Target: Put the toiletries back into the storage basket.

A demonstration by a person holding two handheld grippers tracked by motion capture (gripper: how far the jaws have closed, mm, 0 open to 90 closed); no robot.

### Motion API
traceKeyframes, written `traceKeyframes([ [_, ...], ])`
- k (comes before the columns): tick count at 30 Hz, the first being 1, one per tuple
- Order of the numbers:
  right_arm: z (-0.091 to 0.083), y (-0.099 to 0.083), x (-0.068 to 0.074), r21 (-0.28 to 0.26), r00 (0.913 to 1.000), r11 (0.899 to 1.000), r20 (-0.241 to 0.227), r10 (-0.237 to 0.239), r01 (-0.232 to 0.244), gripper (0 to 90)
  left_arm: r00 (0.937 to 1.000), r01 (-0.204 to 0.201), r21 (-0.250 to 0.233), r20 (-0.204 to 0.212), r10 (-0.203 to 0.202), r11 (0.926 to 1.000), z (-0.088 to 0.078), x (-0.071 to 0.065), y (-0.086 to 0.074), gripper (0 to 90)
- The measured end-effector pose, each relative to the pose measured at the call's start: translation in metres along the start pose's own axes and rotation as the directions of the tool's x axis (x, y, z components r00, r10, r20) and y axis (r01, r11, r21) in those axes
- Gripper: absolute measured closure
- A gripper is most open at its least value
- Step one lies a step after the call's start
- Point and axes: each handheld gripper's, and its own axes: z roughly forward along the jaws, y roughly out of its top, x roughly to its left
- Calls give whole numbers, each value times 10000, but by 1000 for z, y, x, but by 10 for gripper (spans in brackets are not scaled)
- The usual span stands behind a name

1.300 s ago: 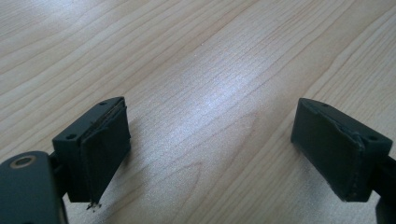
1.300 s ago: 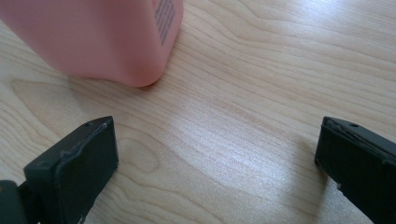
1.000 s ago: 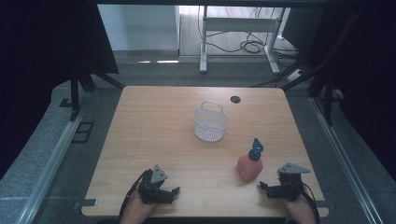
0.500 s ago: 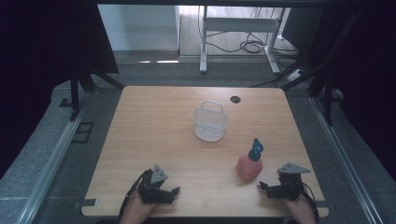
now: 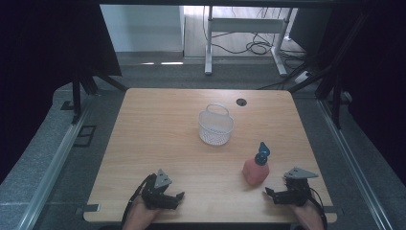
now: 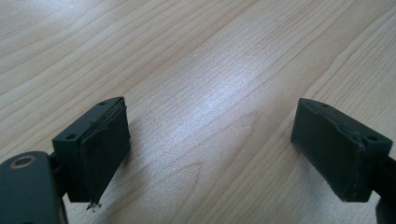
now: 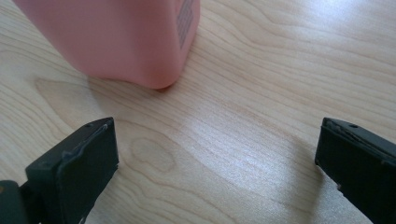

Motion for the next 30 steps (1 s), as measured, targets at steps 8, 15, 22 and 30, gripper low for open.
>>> traceKeyframes([
  [8, -4, 3, 4, -162, 9998, 9999, -186, -47, 44, 0, 10000, 3, -19, 12, -3, 10000, 0, 0, 0, 113],
  [15, -8, 6, 9, -312, 9990, 9994, -401, -188, 176, 11, 10000, -17, -6, 7, 17, 10000, 0, 0, 0, 113],
  [22, -9, 8, 14, -190, 9971, 9990, -631, -424, 413, 15, 10000, -10, -6, 8, 10, 10000, 0, 0, 0, 113],
  [30, -12, 12, 15, -336, 9957, 9986, -818, -444, 417, 2, 10000, -13, -18, 14, 13, 10000, 0, 0, 0, 113],
])
